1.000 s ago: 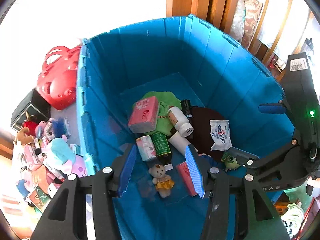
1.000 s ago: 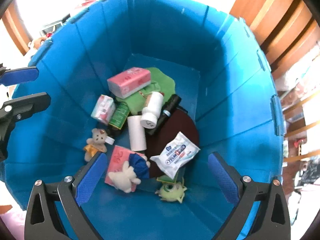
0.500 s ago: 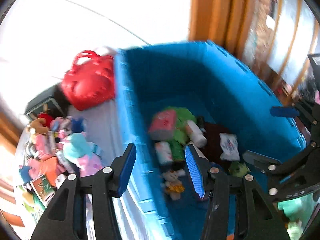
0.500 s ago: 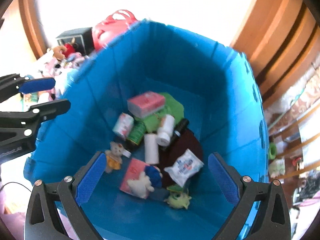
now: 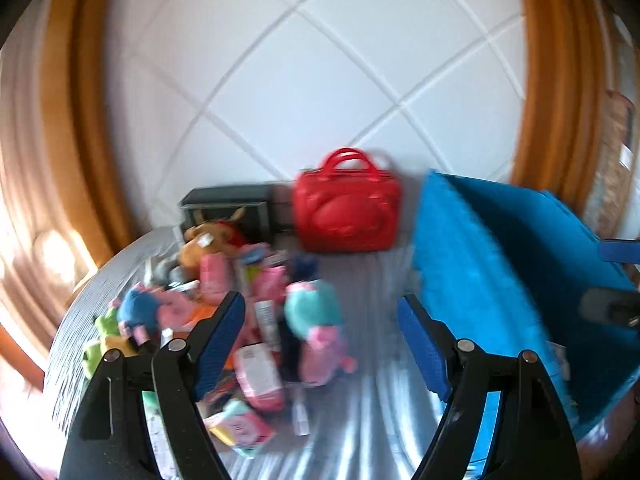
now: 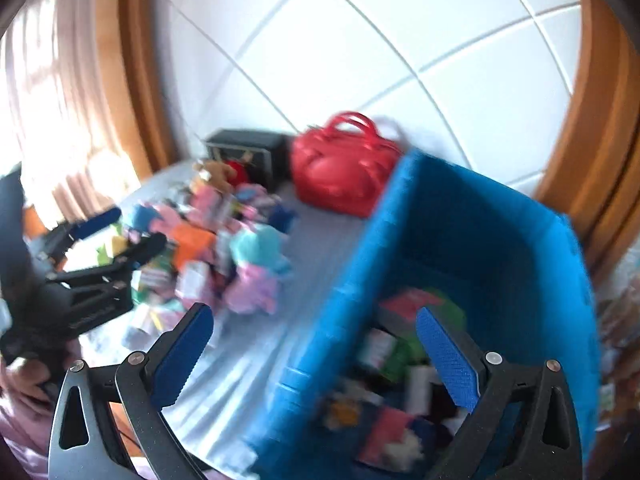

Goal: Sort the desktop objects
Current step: 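Withdraw both open tools from the crate back toward the bed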

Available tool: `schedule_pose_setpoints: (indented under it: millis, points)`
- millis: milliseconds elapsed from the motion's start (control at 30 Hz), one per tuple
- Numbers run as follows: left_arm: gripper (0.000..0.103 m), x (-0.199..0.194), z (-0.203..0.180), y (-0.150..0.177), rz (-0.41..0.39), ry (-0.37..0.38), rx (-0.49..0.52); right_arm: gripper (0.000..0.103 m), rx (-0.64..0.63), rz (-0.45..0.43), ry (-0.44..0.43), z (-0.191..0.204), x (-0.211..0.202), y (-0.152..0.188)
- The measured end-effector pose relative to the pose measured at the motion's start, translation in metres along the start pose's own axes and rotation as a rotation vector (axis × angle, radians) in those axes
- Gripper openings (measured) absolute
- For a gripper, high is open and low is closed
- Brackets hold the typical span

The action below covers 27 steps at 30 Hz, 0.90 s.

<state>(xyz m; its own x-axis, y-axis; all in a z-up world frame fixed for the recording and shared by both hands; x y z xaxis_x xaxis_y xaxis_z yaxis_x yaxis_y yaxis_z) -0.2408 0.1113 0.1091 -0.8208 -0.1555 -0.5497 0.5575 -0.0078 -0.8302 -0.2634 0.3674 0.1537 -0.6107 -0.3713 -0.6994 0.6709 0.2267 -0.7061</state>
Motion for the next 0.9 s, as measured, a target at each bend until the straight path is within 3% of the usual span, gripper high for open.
schedule_pose_setpoints:
  millis: [167,300,400,567,900]
  points:
    - [0.078,0.024,0.080,0.042,0.068,-0.046,-0.075,0.103,0.036,-0.011,-0.087,0.055,0.033,0.004]
    - [0.078,0.043,0.146,0.079,0.137,-0.081,-0.090,0.103,0.086,0.026,-0.107,0.083,0.074,0.012]
    - [0.078,0.051,0.187,0.100,0.175,-0.114,-0.095,0.103,0.112,0.069,-0.089,0.094,0.105,0.018]
    - [0.078,0.064,0.220,0.115,0.205,-0.103,-0.085,0.103,0.189,0.132,-0.028,0.095,0.153,0.031]
    - [0.078,0.104,0.310,0.181,0.333,-0.146,-0.168,0.103,0.289,0.270,0.057,0.096,0.226,0.068]
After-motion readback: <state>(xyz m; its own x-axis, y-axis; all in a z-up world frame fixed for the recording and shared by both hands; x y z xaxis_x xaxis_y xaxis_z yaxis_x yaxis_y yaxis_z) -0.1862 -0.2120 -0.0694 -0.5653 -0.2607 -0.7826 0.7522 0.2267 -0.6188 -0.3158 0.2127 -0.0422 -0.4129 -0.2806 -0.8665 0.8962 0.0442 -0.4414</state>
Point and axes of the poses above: each gripper's, at about its wrist camera, not at the fingertips, and x roughly the way its jaws point, z to its left, y to its underside, the point moved 3 cm from there along x, roughly the way its jaws point, and after that the axes turned 8 degrees about x, right-handed, at the moved point
